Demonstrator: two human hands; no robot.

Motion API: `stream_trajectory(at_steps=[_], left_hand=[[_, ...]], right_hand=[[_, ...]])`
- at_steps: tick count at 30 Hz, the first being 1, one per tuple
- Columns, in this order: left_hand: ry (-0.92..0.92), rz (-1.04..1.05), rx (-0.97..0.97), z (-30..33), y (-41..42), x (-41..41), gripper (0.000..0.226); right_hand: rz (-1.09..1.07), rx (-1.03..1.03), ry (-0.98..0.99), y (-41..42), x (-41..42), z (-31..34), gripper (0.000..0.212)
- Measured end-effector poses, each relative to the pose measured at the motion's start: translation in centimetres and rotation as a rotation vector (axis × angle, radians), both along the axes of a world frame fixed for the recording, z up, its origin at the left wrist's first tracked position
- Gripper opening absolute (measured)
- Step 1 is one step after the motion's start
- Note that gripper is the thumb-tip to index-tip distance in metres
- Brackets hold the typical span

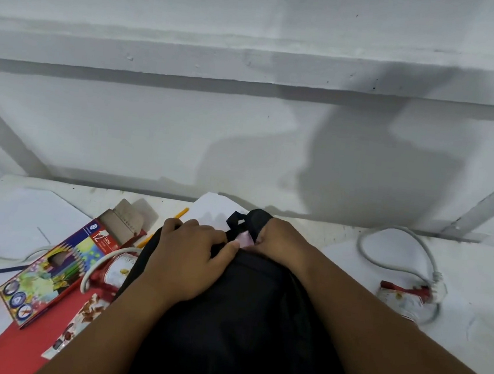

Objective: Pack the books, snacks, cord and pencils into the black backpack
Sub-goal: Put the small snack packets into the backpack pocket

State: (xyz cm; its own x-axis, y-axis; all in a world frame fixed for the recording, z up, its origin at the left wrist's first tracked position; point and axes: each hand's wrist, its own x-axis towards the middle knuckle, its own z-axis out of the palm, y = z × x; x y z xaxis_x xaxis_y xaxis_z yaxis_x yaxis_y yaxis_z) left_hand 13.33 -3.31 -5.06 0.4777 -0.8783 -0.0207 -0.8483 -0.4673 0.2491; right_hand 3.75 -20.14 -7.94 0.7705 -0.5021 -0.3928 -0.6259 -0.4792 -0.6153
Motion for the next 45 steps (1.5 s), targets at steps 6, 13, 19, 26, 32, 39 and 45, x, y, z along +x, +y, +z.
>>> stream_trajectory(at_steps=[6,13,19,26,32,39,45], left_hand=[[0.029,0.074,-0.057,-0.2,0.0,-0.1,0.064],[0.186,0.101,0.028,1.8,-1.3,-0.1,0.084],[0.352,0.101,-0.077,3.0,-2.5,-1.1,0.049],[0.574,-0.053,-0.343,4.6,-1.5,-3.5,0.035],[0.752,-0.039,-0.623,6.2,-2.1,-8.3,0.029],[0.764,0.047,-0.726,5.3,-1.4,-16.1,0.023],[0.755,0.120,-0.593,3.5,-0.5,-22.6,0.050]], right_hand=[[-0.032,0.020,-0.314,-0.5,-3.0,-0.4,0.026],[-0.003,-0.117,-0.539,0.0,-6.9,2.9,0.021],[0.047,-0.291,-0.602,0.9,-9.4,6.0,0.047],[-0.199,-0.270,-0.859,1.2,-13.1,9.2,0.035],[-0.411,-0.044,-0.991,2.9,-17.9,10.5,0.029],[-0.331,0.138,-0.755,5.1,-25.4,8.1,0.077],[-0.624,0.133,-0.812,6.2,-31.3,5.3,0.056]])
